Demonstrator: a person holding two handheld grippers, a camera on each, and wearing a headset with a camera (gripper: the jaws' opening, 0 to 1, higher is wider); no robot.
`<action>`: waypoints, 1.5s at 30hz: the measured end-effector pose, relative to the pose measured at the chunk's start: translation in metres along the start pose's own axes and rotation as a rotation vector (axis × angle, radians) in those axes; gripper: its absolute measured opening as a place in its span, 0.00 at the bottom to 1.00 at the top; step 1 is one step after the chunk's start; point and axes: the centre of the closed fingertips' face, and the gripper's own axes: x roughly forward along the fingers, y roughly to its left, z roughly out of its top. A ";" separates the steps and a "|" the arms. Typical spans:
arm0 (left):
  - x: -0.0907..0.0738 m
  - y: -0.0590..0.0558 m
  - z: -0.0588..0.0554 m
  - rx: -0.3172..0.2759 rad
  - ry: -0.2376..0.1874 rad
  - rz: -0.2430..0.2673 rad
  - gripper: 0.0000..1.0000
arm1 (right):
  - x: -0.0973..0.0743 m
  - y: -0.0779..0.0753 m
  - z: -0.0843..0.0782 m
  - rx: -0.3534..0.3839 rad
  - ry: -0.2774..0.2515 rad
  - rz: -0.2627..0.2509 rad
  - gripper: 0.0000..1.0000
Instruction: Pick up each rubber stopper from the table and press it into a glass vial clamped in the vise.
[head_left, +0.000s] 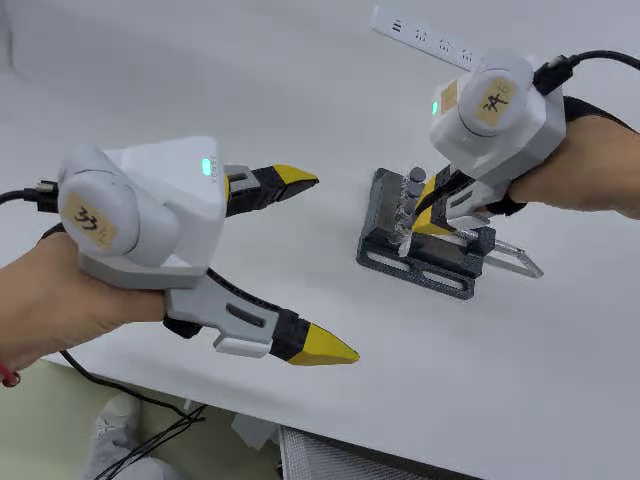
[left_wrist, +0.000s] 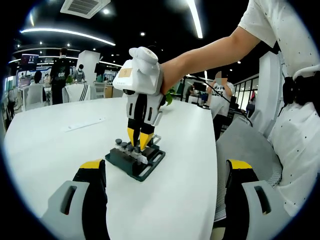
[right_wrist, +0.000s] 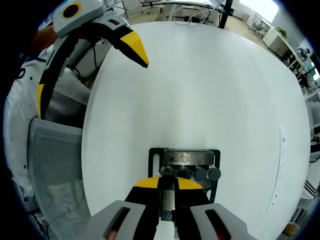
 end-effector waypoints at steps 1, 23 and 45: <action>0.000 0.000 0.001 -0.001 -0.003 0.001 0.99 | 0.000 0.001 0.001 0.001 0.001 0.001 0.05; -0.006 0.002 0.002 -0.004 -0.019 0.013 0.99 | 0.006 0.000 0.002 -0.039 0.103 0.004 0.05; 0.001 -0.001 0.004 -0.006 -0.020 0.003 0.99 | 0.007 -0.001 0.002 0.018 0.179 -0.010 0.06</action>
